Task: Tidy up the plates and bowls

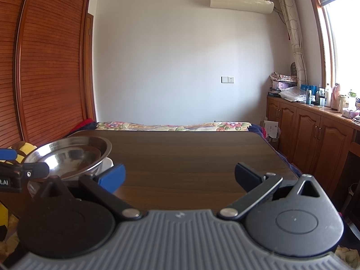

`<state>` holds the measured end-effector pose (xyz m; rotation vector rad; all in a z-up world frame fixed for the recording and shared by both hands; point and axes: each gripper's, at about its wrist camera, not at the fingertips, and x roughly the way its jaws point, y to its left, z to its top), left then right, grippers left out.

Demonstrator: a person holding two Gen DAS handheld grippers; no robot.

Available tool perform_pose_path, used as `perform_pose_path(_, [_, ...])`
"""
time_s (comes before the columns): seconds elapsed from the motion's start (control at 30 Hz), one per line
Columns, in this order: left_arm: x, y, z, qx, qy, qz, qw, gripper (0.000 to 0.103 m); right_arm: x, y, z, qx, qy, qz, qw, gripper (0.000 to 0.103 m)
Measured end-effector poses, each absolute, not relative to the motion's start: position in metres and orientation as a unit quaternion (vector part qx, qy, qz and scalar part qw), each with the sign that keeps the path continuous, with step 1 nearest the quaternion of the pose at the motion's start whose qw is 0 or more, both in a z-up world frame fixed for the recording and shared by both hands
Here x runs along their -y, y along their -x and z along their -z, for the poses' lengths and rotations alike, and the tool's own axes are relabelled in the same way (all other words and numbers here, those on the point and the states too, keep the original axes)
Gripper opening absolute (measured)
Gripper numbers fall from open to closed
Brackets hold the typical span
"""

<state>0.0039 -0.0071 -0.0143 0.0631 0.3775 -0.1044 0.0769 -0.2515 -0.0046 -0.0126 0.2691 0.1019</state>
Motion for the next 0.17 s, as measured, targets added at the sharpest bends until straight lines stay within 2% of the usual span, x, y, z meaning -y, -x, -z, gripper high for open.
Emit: perform_pose_path(0.17, [0.0073, -0.0042, 0.0145, -0.188, -0.032, 0.052, 0.98, 0.103, 0.2512, -0.077, 0.0046, -0.134, 0.006, -0.051, 0.99, 0.103])
